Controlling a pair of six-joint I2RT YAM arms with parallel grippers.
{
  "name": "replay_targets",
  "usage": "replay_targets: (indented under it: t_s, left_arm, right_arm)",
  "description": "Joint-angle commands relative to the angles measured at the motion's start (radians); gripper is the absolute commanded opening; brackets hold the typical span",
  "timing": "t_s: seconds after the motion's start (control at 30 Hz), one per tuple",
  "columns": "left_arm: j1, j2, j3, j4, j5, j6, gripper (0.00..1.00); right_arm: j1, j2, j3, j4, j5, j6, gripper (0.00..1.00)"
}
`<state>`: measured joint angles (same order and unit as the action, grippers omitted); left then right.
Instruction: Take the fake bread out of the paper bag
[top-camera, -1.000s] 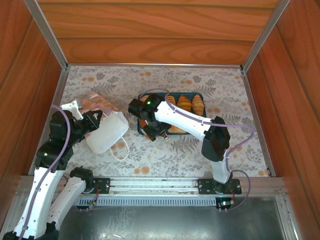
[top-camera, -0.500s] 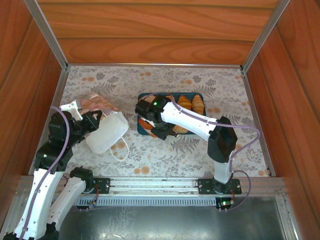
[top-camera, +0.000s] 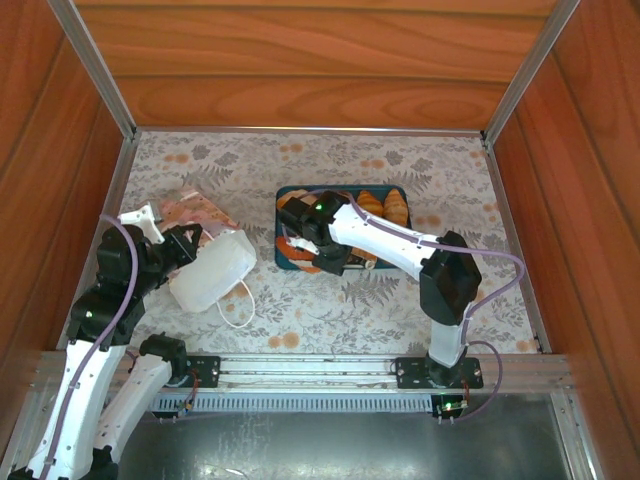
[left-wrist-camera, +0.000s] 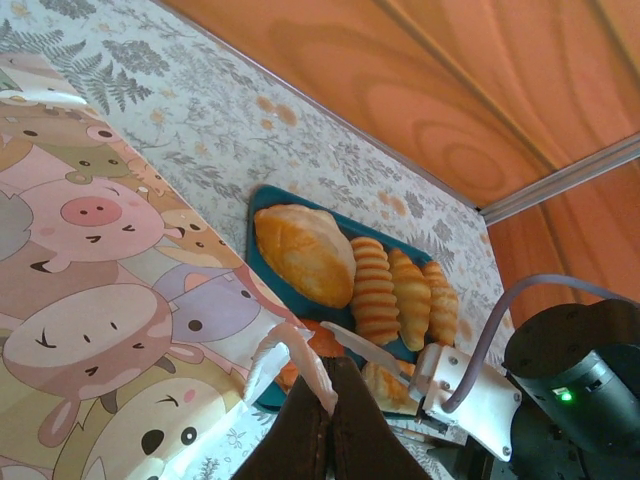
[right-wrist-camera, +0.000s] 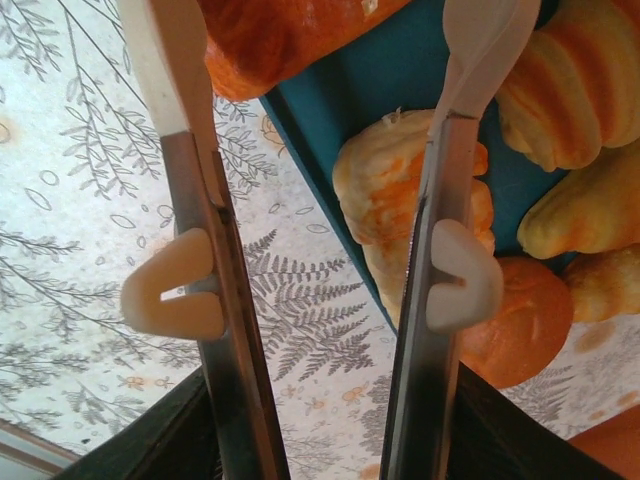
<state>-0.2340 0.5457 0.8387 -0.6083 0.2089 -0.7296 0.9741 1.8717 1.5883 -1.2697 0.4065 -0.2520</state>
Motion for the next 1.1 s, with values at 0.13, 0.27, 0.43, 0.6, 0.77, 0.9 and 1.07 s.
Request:
replay_targets:
  t_s: [0.13,0.27,0.43,0.6,0.77,0.9,1.07]
  left_arm:
    - [-0.002,-0.016,0.018,-0.012,-0.011,0.018,0.0]
    - [-0.002,-0.03,0.007,-0.016,-0.017,0.011,0.0]
    - [-0.002,-0.035,0.004,-0.018,-0.019,0.013,0.0]
    - [-0.001,-0.036,0.006,-0.022,-0.022,0.013,0.0]
    - [-0.002,-0.034,0.007,-0.022,-0.025,0.014,0.0]
    - [-0.002,-0.032,0.008,-0.022,-0.021,0.011,0.0]
    - [-0.002,-0.046,0.004,-0.023,-0.023,0.009,0.0]
  right_arm:
    - [-0.017,-0.09,-0.078,0.162,0.089,-0.145,0.55]
    - [-0.017,-0.106,-0.091,0.185,0.067,-0.206,0.55]
    - [-0.02,-0.107,-0.098,0.172,0.049,-0.258,0.56]
    - [-0.029,-0.113,-0.104,0.149,0.055,-0.249,0.56]
    - [-0.03,-0.133,-0.102,0.126,0.04,-0.221,0.6]
    - [-0.029,-0.136,-0.047,0.103,0.006,-0.176,0.64]
    - [-0.028,-0.157,-0.055,0.114,-0.023,-0.169,0.62]
